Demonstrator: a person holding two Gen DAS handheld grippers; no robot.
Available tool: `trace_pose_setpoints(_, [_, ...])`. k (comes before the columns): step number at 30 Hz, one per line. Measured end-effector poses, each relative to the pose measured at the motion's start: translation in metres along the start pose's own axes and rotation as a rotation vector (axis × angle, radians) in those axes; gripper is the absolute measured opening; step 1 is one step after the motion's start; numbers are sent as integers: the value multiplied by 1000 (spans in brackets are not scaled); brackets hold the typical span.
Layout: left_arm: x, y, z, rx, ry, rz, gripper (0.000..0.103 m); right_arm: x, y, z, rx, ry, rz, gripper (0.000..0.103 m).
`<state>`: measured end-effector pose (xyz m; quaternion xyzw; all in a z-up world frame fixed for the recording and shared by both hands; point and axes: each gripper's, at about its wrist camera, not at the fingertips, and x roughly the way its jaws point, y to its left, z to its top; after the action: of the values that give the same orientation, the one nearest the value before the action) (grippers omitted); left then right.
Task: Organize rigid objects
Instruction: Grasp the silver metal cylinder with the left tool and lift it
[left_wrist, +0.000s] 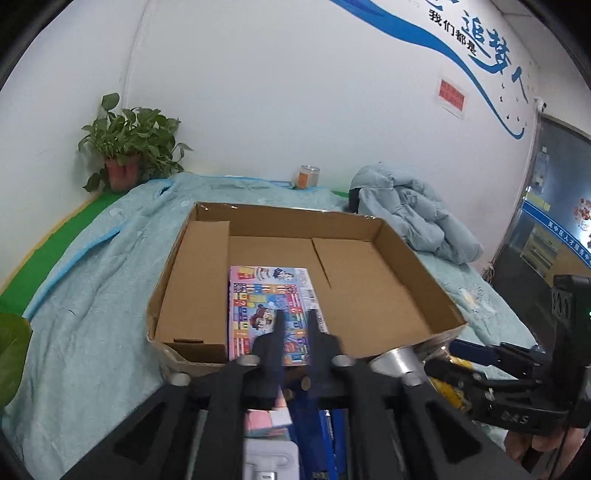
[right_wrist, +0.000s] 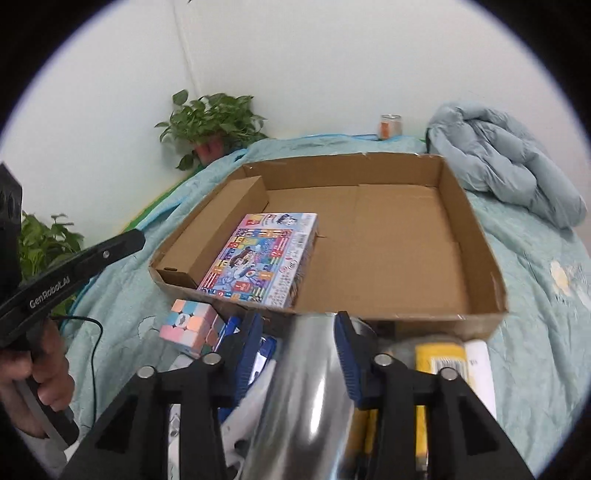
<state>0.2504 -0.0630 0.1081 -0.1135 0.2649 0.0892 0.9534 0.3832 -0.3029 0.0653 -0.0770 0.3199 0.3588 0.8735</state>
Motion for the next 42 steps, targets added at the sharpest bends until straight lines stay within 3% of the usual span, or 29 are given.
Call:
trace_pose_setpoints(1, [-2,-3,-2,-2,-4,16,93,-3,-5,-2,27,2,-2,101])
trace_pose_setpoints(3, [-14,-10,-7,-15,-64,41,100,-13,-14,-10,59,-36,-30,102])
trace_pose_setpoints(5, [-17,-21,-11,27,-52,65,100,-17,-12,-15,33,-37,-84,102])
trace_pose_setpoints(8, [-18,-26,-19,23,-25,35,100,-19,-18,-22,47,-9,-41,102])
trace_pose_setpoints(18, [42,-55,-49,-37,326,-240,100,-37,-34,-62,104,17,79,102])
trace_pose_setpoints(25, [85,-79,-57,-90,474,-380,99,-44,-36,-73,141,40,157,98])
trace_pose_setpoints(29, [110,-93,-56,-77,532,-369,92,-33,-43,-82,215,93,199,95])
trace_pose_setpoints(32, [125,-96,-57,-76,535,-293,92,-15,-49,-81,275,131,237,93])
trace_pose_setpoints(35, [132,-98,-60,-62,536,-263,89,7,-48,-80,262,186,186,79])
trace_pose_setpoints(36, [133,-98,-62,-60,536,-247,84,11,-48,-82,274,199,217,79])
trace_pose_setpoints(38, [133,-99,-65,-44,547,-218,78,8,-43,-82,240,194,191,79])
trace_pose_setpoints(42, [113,-100,-74,-58,577,-242,78,-5,-35,-85,191,226,172,79])
